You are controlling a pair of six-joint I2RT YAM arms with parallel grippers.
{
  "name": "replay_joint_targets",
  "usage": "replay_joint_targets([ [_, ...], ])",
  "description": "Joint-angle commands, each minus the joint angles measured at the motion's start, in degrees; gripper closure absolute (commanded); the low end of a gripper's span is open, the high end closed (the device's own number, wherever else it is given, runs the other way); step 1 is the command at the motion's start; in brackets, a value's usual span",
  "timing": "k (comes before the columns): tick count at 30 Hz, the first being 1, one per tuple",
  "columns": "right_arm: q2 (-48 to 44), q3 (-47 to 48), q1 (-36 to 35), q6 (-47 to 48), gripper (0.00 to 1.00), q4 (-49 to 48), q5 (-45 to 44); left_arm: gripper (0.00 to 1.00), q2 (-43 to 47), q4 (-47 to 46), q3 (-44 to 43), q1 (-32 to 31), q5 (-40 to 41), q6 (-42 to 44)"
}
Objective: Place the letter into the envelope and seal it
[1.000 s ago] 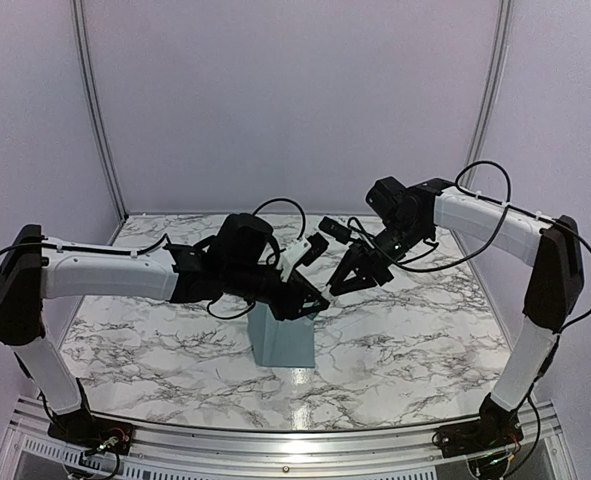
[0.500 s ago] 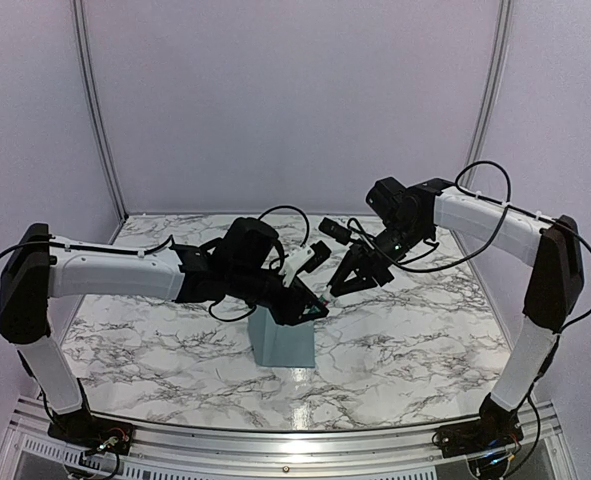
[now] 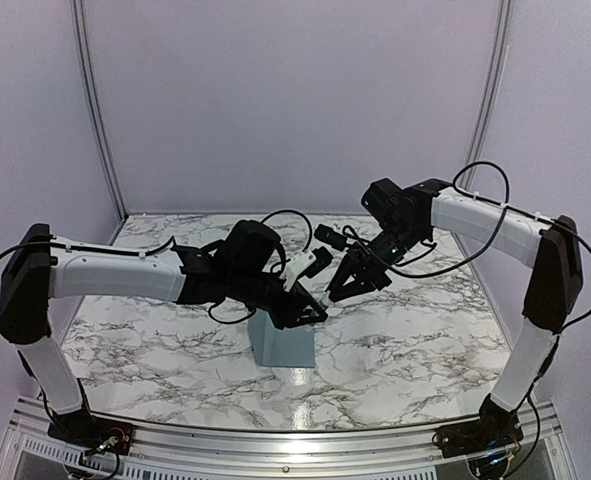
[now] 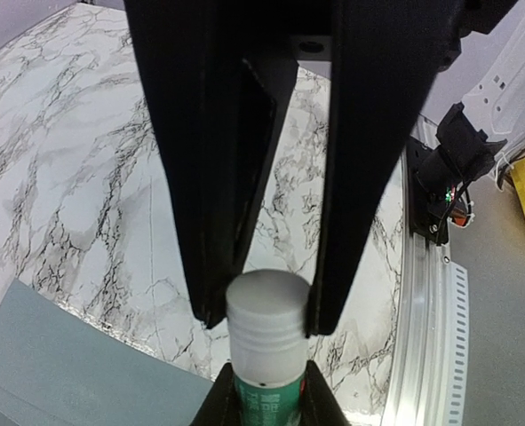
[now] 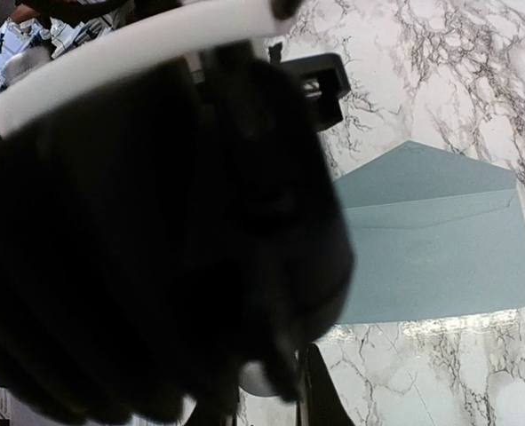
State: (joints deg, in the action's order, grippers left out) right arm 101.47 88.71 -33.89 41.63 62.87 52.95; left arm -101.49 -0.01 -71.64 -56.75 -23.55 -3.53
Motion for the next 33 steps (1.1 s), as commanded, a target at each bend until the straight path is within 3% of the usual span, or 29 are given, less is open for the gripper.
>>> replay_joint_targets([
  [1, -0.5, 4.4, -1.3, 5.5, 1.00, 4.4, -4.0, 1.00, -0.5, -0.1, -1.1, 0.0, -0.7, 0.3],
  [8, 1.2, 13.0, -0.2, 11.0, 1.00, 11.3, -9.5, 1.00, 0.1, -0.1, 0.3, 0.0, 0.4, 1.5],
  [16, 3.7, 18.7, 2.8, 11.6, 1.00, 15.7, -7.3, 1.00, 1.3, 4.6, 1.5, 0.0, 7.7, 6.0],
  [25, 2.7, 18.1, 4.6, 6.2, 1.00, 10.8, -11.2, 1.00, 1.5, 5.7, 1.7, 0.0, 8.5, 6.1],
  [33, 0.4, 7.8, 9.7, -6.2, 1.00, -3.0, -24.0, 1.00, 3.2, 3.8, 3.4, 0.0, 9.0, 4.3],
])
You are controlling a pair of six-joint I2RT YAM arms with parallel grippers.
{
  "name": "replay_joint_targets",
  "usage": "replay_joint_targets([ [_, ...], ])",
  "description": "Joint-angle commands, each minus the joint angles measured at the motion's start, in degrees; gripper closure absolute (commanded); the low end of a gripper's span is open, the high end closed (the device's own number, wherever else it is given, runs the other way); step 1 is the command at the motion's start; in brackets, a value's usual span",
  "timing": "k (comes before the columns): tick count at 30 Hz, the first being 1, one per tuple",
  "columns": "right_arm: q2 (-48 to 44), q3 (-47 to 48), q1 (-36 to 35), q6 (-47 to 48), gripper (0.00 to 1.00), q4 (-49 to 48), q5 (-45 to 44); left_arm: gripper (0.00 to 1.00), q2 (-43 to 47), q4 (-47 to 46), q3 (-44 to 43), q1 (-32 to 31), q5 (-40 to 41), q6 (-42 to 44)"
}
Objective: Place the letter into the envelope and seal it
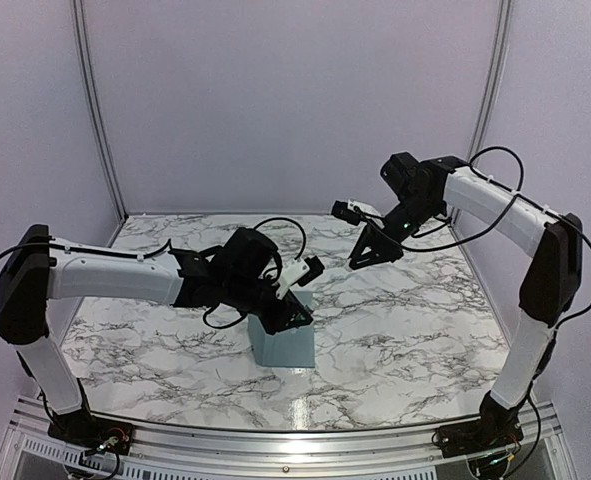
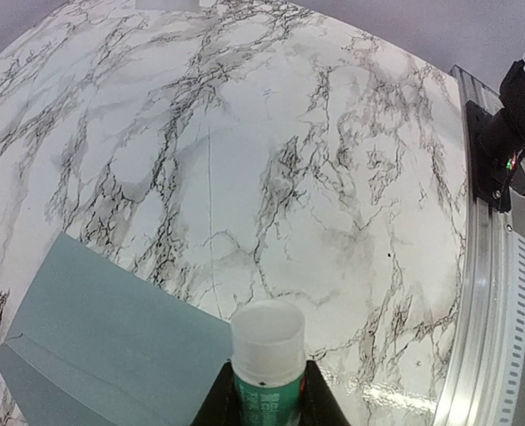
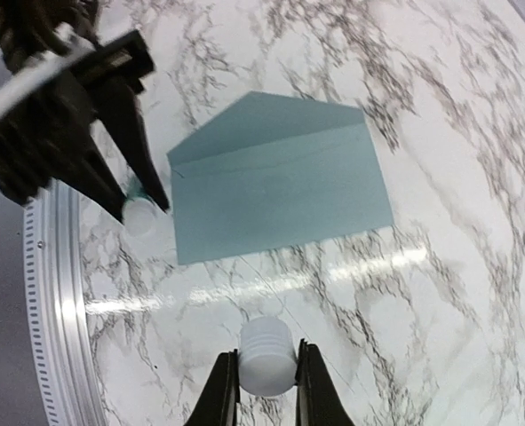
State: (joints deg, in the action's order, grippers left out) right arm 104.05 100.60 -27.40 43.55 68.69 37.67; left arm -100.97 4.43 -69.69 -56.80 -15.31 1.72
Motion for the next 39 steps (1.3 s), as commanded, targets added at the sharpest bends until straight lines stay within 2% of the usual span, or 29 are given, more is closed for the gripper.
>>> replay_joint_targets([
  [1, -2.8, -5.7, 4.3, -10.1, 1.00, -11.7, -10.7, 1.00, 3.0, -1.7, 1.9, 0.1, 1.0, -1.2],
  [10, -5.5, -20.3, 12.4, -17.5, 1.00, -24.5, -19.4, 1.00, 6.2, -15.7, 6.4, 0.0, 3.6, -9.2],
  [19, -5.0, -30.7, 13.4, -17.1, 1.00, -30.9, -31.7, 1.00, 6.7, -17.1, 5.3, -0.2, 5.3, -12.6],
  [26, -4.9, -35.6, 13.5, -17.3, 1.00, -34.0, -31.6, 1.00, 8.7, -17.9, 7.2, -0.4, 7.7, -13.3],
  [39, -3.3, -36.9, 13.3, -16.6, 0.90, -34.1, -30.7, 1.00, 9.7, -18.0, 8.3, -0.4, 9.4, -13.5],
])
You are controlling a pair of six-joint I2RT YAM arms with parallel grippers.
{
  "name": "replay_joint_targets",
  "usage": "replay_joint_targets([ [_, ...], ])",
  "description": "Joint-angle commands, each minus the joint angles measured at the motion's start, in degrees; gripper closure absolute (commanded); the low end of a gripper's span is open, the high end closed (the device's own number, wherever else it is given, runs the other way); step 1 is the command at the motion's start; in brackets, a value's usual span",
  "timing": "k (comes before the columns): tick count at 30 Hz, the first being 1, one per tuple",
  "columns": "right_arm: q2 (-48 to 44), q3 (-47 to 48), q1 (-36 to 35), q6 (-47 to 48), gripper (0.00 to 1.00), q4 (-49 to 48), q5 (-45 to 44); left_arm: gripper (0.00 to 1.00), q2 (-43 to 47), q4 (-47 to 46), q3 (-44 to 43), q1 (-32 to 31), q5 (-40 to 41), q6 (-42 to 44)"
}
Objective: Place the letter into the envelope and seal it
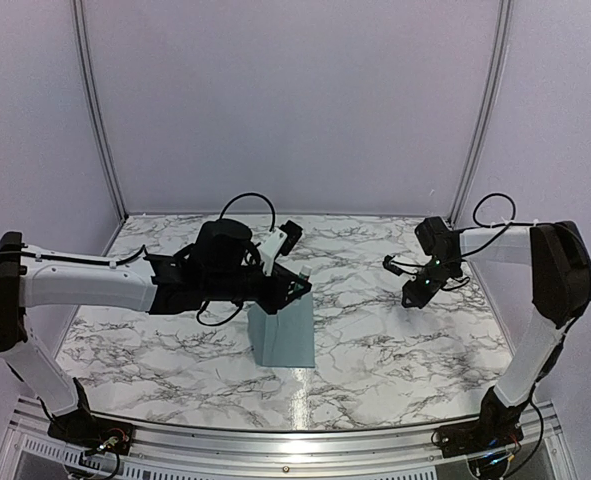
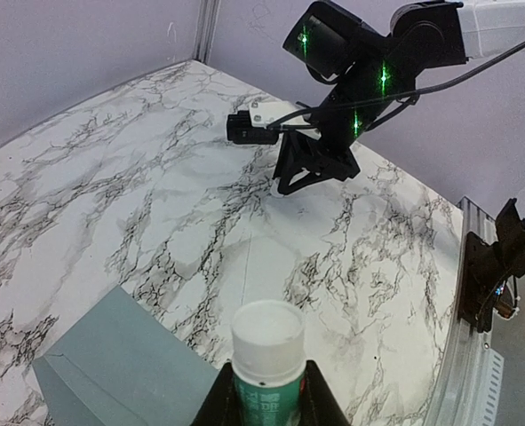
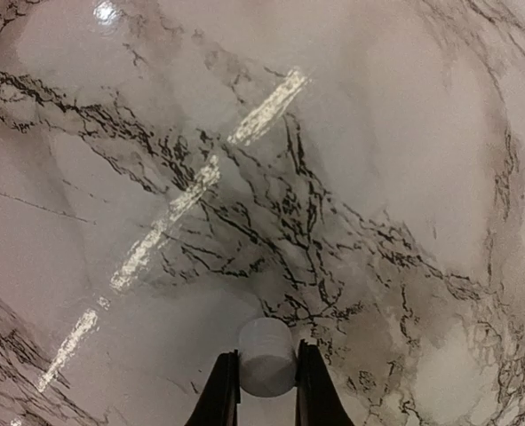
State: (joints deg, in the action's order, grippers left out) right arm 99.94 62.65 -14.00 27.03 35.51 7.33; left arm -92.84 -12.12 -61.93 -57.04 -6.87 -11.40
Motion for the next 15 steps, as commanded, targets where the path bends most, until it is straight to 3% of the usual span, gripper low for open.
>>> replay_joint_targets([
  [1, 1.1, 1.2, -0.1, 0.0, 0.88, -0.9, -0.5, 1.00, 1.6, -1.5, 0.4, -0.2, 1.1, -0.3],
  [9, 1.1, 2.4, -0.1, 0.0, 0.72, -0.1, -0.6, 1.00, 3.2, -1.4, 0.9, -0.2, 2.7, 1.0],
  [15, -0.1, 3.3, -0.1, 0.1, 0.68, 0.7, -0.3, 1.00, 3.4, -1.4, 0.6, -0.2, 3.2, 1.6],
])
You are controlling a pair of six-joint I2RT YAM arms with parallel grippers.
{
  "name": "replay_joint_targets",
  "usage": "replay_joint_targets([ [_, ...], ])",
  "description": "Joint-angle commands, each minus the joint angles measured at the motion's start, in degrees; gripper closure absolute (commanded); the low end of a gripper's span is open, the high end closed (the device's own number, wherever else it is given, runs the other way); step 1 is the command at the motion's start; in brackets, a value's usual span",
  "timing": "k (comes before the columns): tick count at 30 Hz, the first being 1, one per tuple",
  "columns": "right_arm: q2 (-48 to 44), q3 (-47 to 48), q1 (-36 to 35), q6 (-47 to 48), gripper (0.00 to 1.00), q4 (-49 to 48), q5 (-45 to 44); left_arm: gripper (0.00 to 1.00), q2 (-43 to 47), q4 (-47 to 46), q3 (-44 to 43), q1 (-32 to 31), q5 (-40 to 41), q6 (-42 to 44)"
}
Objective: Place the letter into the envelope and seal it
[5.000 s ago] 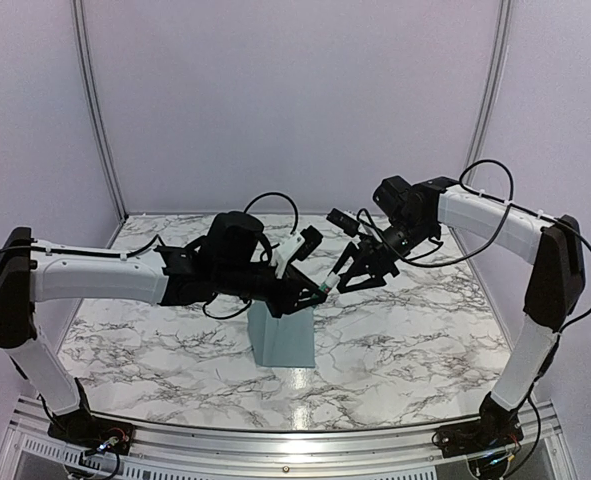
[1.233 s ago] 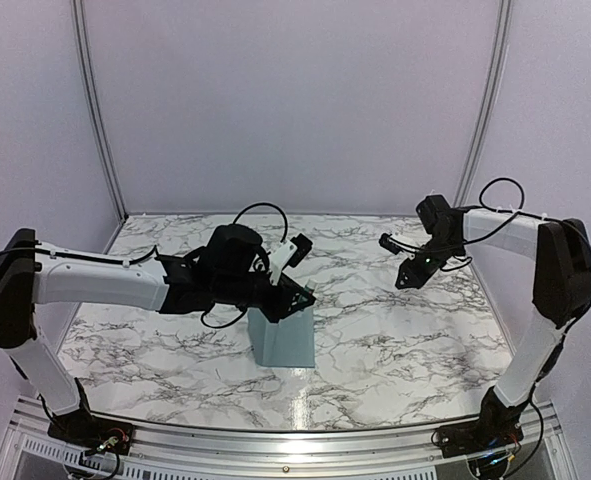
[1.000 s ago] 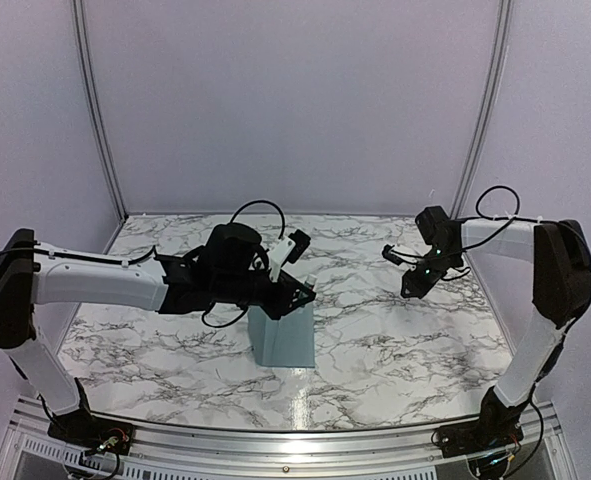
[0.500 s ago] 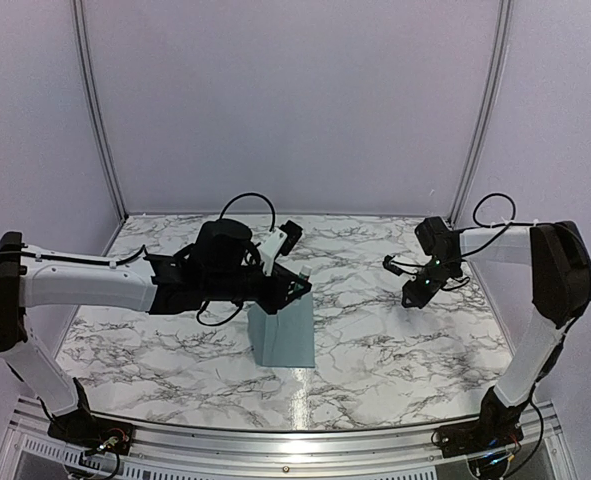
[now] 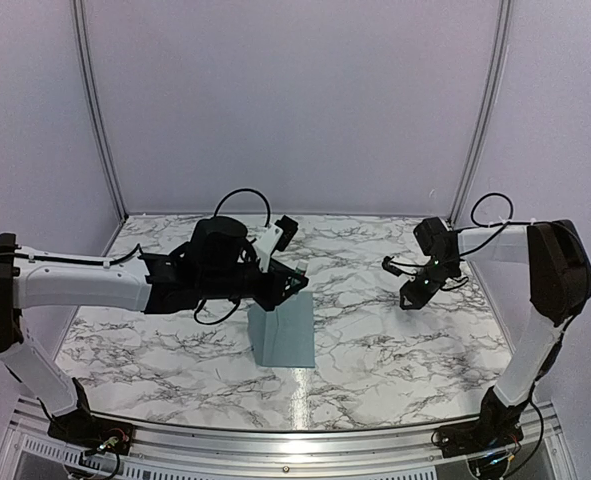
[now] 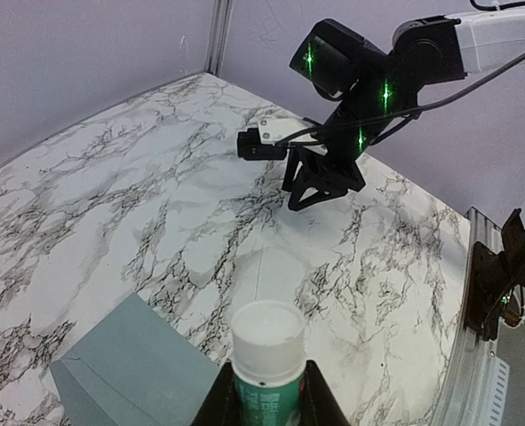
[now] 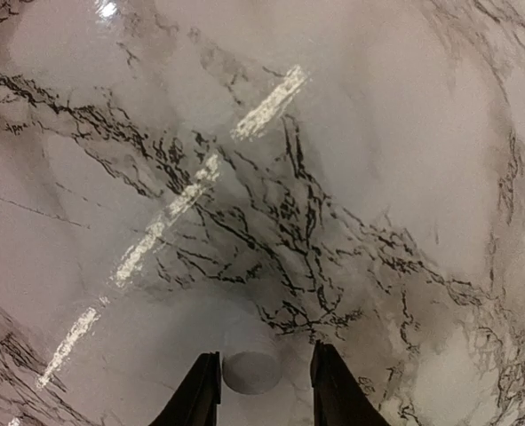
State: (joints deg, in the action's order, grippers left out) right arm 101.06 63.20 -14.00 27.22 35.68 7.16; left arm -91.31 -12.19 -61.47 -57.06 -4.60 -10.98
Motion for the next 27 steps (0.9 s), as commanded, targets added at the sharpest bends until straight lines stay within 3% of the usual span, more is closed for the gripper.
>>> replay_joint_targets([
  [1, -1.5, 3.0, -0.1, -0.2, 0.68, 0.8, -0.1, 1.00, 1.8, -1.3, 0.0, -0.2, 1.0, 1.2],
  [6, -5.0, 5.8, -0.1, 0.2, 0.68, 3.9, 4.3, 1.00, 1.3, -1.5, -1.8, -0.1, 4.1, 0.2],
  [9, -8.7, 7.7, -0.1, 0.5, 0.67, 4.8, 12.1, 1.00, 0.5, -2.6, -4.6, -0.1, 12.3, -2.0],
  [13, -13.2, 9.1, -0.1, -0.5, 0.66, 2.9, 23.3, 0.93, -1.5, -9.3, -7.4, 0.4, 21.6, -7.3],
  [17, -15.4, 12.2, -0.7, -2.0, 0.66, 1.7, 31.2, 0.96, -5.7, -17.6, -10.9, 1.2, 25.8, -12.5],
  [20, -16.4, 14.2, -3.1, -3.4, 0.65, 0.3, 34.4, 0.97, -8.7, -24.8, -12.0, 1.9, 25.0, -16.6],
  [27, -16.4, 18.0, -10.4, -6.1, 0.57, -3.4, 36.3, 0.97, -14.5, -40.8, -12.0, 2.5, 13.9, -19.2],
])
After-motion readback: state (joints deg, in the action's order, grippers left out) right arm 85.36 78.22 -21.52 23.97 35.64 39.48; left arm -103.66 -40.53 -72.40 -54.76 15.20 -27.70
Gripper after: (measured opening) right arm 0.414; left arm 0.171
